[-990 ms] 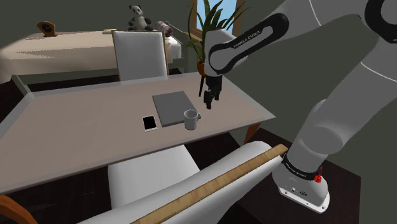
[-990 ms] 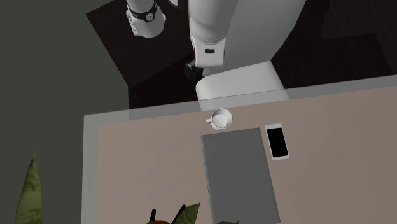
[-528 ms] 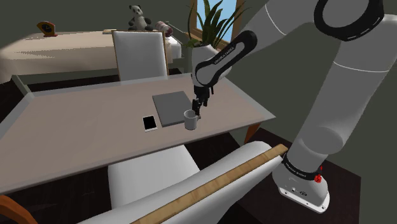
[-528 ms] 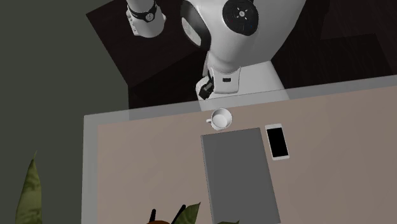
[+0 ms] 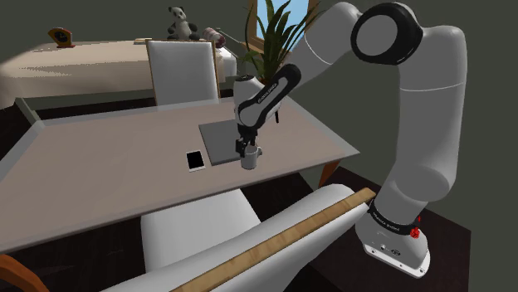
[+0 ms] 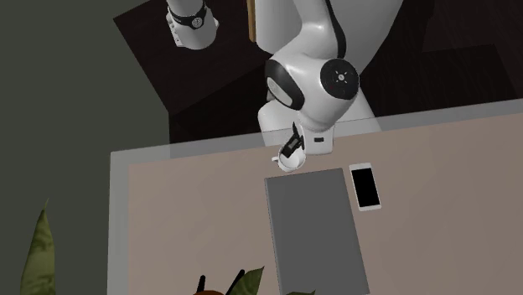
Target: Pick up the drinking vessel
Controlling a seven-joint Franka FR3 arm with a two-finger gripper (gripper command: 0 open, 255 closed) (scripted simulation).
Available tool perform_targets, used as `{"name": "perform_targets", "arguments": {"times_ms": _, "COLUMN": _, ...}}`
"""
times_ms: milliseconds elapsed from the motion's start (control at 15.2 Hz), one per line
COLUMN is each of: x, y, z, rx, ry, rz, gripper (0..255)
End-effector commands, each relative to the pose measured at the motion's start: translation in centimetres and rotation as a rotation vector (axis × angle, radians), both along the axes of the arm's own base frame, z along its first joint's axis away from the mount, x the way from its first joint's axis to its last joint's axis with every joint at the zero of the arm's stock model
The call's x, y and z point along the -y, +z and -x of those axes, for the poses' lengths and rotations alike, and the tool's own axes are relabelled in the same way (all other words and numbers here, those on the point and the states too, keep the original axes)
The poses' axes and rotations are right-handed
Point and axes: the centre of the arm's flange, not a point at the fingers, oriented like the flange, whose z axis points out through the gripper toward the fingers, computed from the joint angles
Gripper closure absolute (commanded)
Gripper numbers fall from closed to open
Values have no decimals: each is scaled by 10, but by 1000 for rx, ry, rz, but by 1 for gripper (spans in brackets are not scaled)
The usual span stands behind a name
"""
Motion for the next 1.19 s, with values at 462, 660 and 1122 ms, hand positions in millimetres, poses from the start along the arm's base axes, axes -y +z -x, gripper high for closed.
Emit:
{"name": "perform_targets", "arguments": {"times_ms": 462, "x": -1, "y": -51, "z": -12, "rx": 5, "ry": 4, "rz": 3, "gripper": 0}}
{"name": "perform_targets", "arguments": {"times_ms": 660, "x": -1, "y": -51, "z": -12, "rx": 5, "ry": 4, "rz": 3, "gripper": 255}}
{"name": "perform_targets", "arguments": {"times_ms": 1122, "x": -1, "y": -51, "z": -12, "rx": 5, "ry": 4, "rz": 3, "gripper": 255}}
